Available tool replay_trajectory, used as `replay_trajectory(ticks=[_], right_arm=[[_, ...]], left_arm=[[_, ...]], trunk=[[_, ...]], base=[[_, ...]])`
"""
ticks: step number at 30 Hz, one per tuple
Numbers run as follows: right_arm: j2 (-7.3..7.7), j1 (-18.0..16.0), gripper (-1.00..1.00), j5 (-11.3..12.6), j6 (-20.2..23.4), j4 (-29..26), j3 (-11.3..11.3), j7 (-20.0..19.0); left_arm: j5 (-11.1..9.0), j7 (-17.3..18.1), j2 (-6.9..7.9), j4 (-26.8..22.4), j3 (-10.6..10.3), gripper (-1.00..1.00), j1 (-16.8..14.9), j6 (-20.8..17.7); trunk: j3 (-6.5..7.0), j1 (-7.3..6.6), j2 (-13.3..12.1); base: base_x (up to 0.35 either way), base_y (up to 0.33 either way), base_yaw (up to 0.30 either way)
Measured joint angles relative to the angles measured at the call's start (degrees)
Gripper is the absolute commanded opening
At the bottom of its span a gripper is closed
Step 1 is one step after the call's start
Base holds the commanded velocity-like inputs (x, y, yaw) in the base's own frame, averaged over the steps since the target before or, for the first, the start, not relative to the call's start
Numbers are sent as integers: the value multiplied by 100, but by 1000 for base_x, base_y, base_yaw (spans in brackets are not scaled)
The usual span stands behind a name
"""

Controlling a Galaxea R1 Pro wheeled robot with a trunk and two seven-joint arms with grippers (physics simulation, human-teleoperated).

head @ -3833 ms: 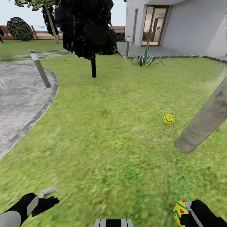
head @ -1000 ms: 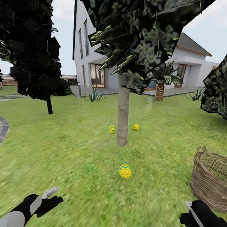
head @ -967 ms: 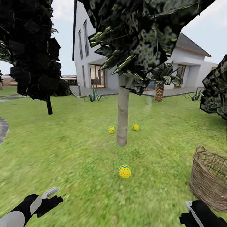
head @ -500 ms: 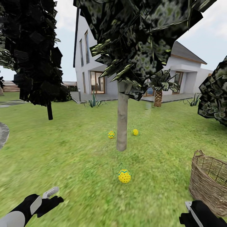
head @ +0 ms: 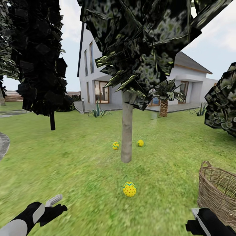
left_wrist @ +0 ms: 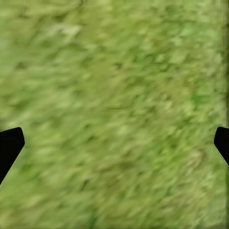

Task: Take the three Easter eggs out of the wicker basket on the lawn in the garden, then place them on the lawn next to a single tree (choose any tree) so that all three eggs are next to the same tree and none are left in the basket.

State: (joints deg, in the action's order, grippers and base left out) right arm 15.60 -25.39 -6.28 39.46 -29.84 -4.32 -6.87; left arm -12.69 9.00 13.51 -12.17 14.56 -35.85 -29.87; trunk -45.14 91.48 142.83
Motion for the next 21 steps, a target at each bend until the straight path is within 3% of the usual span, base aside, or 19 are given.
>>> replay_trajectory(ticks=[15, 21], right_arm=[[-20, 0, 100, -9, -125, 181, 16, 6], [-30, 0, 100, 19, -131, 233, 3, 6]], left_arm=[[27, -1, -57, 370, 3, 100, 0, 18], [210, -7, -123, 544, 2, 100, 0, 24]], trunk=[[269, -329, -602], [377, -461, -842]], base=[[0, 0, 0], [0, 0, 0]])
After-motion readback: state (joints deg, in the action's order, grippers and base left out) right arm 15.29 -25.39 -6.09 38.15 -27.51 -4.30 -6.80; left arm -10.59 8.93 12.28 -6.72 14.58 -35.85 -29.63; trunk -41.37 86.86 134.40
